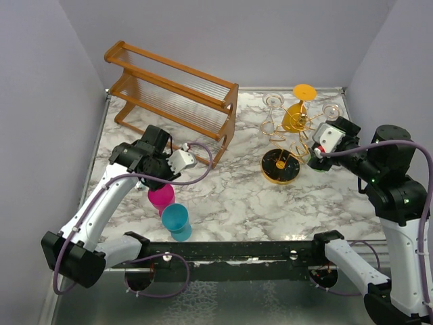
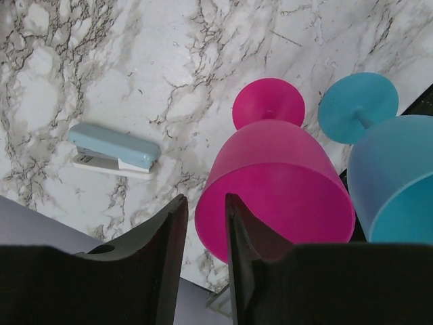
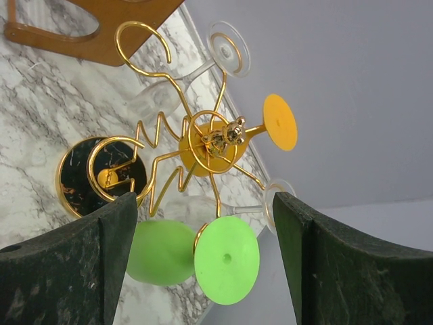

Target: Place the wine glass upside down on the wine glass rack

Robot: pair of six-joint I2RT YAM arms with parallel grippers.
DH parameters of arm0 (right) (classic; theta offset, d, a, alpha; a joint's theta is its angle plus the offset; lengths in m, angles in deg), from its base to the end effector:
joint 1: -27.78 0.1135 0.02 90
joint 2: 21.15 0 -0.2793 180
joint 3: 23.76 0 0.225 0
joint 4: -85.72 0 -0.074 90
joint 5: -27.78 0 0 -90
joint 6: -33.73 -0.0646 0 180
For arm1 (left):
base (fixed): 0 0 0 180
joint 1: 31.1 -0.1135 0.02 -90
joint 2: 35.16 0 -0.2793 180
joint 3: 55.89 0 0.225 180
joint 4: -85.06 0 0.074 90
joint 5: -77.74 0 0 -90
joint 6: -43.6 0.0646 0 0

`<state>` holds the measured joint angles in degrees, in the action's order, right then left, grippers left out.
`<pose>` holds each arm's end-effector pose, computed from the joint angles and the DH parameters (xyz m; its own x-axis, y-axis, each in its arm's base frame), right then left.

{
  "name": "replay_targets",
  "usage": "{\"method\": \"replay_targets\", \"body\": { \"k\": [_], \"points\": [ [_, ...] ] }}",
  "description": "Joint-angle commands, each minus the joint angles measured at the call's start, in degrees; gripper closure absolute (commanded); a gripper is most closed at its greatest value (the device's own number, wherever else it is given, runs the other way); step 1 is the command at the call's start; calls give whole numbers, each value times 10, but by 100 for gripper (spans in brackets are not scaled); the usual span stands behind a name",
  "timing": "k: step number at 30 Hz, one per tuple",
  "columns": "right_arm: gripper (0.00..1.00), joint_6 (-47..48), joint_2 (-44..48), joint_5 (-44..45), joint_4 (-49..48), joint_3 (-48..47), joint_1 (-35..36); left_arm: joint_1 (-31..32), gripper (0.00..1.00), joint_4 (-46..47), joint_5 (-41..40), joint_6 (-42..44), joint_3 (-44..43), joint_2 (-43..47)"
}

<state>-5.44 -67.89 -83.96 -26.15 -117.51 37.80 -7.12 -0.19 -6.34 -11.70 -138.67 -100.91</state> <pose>0.1012 0.0422 0.4332 0.1650 -0.7021 -0.6927 -0.5921 0.4912 -0.6389 0.1542 -0.0759 0.3057 -0.4475 0.8188 -0.3596 0.8441 0.5195 0.1325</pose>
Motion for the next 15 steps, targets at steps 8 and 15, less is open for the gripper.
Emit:
{"method": "replay_targets", "body": {
  "k": [8, 15],
  "points": [
    [19, 6, 6, -6, -4, 13, -3, -3, 78, 13, -30, 31, 12, -22],
    [19, 8, 4, 0, -6, 14, -3, -3, 95, 12, -54, 48, 4, -42]
  ]
}}
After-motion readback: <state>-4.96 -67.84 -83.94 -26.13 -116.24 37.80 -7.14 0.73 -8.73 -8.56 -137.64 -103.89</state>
